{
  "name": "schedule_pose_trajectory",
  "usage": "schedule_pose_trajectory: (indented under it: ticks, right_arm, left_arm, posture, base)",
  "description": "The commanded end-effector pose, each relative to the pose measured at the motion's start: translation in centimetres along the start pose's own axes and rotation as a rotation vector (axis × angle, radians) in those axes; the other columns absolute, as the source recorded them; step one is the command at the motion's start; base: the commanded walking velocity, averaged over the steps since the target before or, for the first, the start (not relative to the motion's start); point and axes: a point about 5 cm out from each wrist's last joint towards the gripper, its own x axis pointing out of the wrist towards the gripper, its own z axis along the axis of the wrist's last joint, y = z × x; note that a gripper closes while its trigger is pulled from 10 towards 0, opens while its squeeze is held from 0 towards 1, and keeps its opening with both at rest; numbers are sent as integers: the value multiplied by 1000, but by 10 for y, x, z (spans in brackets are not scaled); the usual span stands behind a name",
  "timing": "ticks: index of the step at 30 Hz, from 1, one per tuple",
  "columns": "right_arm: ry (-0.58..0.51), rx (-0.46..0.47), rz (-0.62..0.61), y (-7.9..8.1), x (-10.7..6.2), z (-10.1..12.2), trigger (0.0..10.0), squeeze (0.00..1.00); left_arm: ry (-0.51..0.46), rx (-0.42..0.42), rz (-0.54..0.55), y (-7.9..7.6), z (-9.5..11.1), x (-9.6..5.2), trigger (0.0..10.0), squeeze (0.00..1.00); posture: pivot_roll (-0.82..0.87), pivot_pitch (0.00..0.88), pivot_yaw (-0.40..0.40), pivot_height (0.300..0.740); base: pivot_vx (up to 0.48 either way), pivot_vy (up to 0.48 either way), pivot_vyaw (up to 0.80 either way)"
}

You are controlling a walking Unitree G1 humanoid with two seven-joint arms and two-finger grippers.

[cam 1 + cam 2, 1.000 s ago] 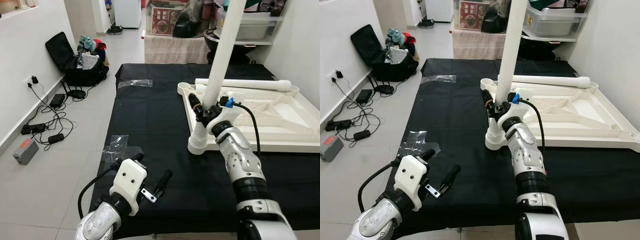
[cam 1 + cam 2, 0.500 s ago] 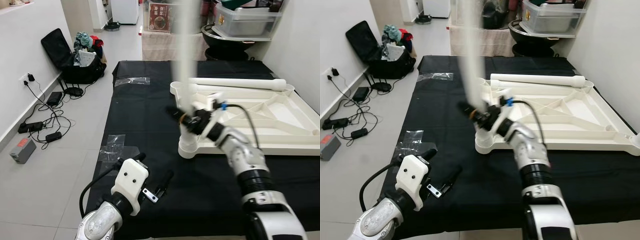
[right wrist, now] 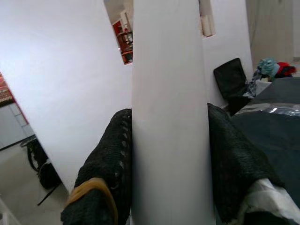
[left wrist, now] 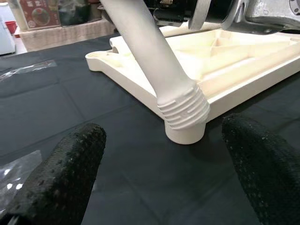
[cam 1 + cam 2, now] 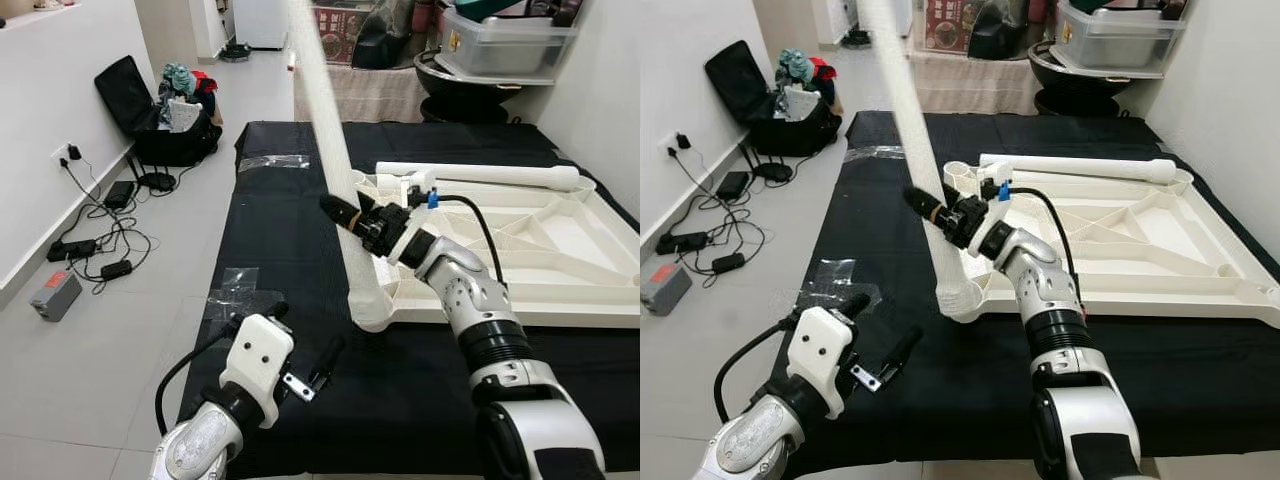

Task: Building children table

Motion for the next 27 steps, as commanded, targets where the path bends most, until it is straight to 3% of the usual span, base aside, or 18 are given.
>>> schedule_pose_trajectory:
  ticks: [1,5,8,12,15,17,18,19,20,21,26,27]
  right_arm:
    - [-59,-15,-81,-7,-1,10,0,0]
    - [-93,-22,-144,-12,-3,15,0,0]
    - [-202,5,-210,-15,0,29,0,0]
    - [-303,53,-160,-3,8,46,0,0]
    - [-320,72,-114,3,10,49,0,0]
    - [-331,106,-3,20,14,50,0,0]
    - [-331,106,-3,20,14,50,0,0]
    - [-319,137,84,34,14,44,0,0]
    - [-319,137,84,34,14,44,0,0]
    - [-304,151,135,45,14,37,0,0]
    - [-274,189,188,62,13,21,0,0]
    - [-271,197,189,64,14,18,0,0]
  left_arm:
    - [17,8,1,1,-3,-1,10000,0]
    - [17,12,3,2,-3,-1,10000,0]
    - [29,23,20,6,-4,1,10000,0]
    - [86,31,49,13,-11,2,10000,0]
    - [93,18,54,16,-11,2,10000,0]
    - [107,-22,67,23,-12,4,10000,0]
    - [107,-22,67,23,-12,4,10000,0]
    - [87,-95,66,30,-9,7,10000,949]
    - [87,-95,66,30,-9,7,10000,949]
    - [68,-132,39,35,-5,11,10000,1000]
    - [49,-131,-27,41,2,21,10000,1000]
    - [51,-136,-43,41,3,23,10000,439]
  posture:
    - [107,80,-61,740]
    - [105,79,-57,740]
    - [107,78,-60,740]
    - [109,81,-56,740]
    - [109,80,-58,740]
    - [106,81,-56,740]
    - [106,81,-56,740]
    - [106,83,-57,740]
    - [106,83,-57,740]
    - [102,80,-52,740]
    - [102,85,-48,740]
    - [102,85,-48,740]
  base:
    - [0,0,0]
    - [0,0,0]
    - [0,0,0]
    - [0,0,0]
    - [0,0,0]
    - [0,0,0]
    - [0,0,0]
    - [0,0,0]
    - [0,0,0]
    - [0,0,0]
    - [0,0,0]
    - [0,0,0]
